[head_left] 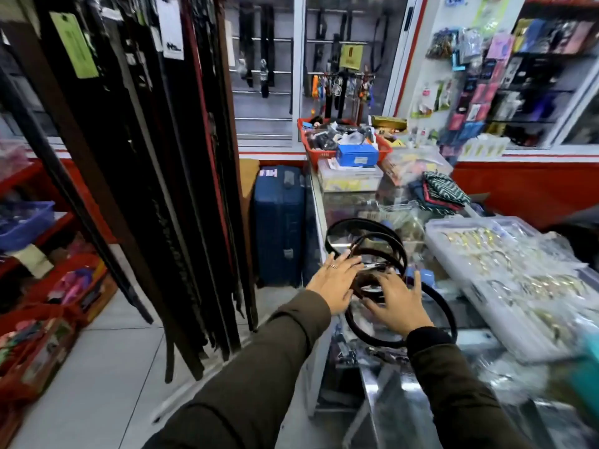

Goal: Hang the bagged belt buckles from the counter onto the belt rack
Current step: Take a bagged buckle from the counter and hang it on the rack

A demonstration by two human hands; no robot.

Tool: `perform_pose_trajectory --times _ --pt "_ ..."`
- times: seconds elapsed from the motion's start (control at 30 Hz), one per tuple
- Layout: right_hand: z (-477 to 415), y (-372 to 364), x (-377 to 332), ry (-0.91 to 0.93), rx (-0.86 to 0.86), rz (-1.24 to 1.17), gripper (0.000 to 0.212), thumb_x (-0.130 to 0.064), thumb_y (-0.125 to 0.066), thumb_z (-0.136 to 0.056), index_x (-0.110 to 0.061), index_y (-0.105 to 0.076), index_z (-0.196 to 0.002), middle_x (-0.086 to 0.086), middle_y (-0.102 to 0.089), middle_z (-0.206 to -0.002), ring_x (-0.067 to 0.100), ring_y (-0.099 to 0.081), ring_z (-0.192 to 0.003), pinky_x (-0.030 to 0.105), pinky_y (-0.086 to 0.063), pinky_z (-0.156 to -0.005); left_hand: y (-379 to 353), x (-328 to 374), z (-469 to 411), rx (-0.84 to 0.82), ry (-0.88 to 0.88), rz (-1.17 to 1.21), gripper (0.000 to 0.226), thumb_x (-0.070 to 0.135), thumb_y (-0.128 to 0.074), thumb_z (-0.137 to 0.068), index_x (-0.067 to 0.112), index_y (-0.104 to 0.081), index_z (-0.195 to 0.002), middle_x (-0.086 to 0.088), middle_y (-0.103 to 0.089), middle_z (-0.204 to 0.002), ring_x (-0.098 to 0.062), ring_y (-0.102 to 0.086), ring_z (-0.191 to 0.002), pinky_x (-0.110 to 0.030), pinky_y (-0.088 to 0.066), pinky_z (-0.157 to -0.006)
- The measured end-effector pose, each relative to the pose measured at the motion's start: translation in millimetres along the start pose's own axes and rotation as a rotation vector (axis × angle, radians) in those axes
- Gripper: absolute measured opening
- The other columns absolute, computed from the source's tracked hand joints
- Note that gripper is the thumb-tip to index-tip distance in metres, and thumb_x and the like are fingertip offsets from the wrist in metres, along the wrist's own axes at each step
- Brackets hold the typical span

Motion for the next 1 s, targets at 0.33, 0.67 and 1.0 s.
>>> perform_pose_trajectory --times 0.33,0.67,1.0 --pt "-4 6 6 0.026 -0.040 0.101 0.029 -0.026 -0.063 -0.087 -0.036 -0.069 -0.113 -0.007 -0.073 -0.116 0.019 -0.056 -0.125 0.048 -0.007 -0.117 -33 25 -28 -0.275 -0.043 -0.148 0.026 0.007 -0.048 -0.096 0.008 -0.067 -0.113 -0.013 -0.072 -0.109 -0.032 -0.061 -0.114 -0.039 -0.017 -0.121" --pt "-4 68 -15 0.176 0.339 0.119 0.027 -0.021 -0.076 -0.074 -0.030 -0.071 -0.099 -0.007 -0.071 -0.107 0.019 -0.060 -0.122 0.050 -0.010 -0.117 22 2 -14 0.054 0.097 0.221 0.034 0.027 -0.054 -0.098 0.019 -0.064 -0.129 -0.015 -0.071 -0.113 -0.037 -0.064 -0.107 -0.043 -0.052 -0.089" --pt "-19 102 -84 0.123 0.474 -0.708 0.092 -0.030 -0.067 -0.089 -0.008 -0.011 -0.158 0.012 -0.014 -0.167 0.020 -0.015 -0.155 0.033 -0.018 -0.124 70 -90 55 0.469 0.430 0.892 0.037 0.021 -0.066 -0.095 0.004 -0.066 -0.127 -0.012 -0.070 -0.126 -0.020 -0.064 -0.118 -0.031 -0.049 -0.103"
Point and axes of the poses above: each hand's wrist, its own z-axis away from the middle knuckle, its own y-axis out of the back of the hand, x = y × z, the point moved 10 cm from there along -z, towards the middle knuckle
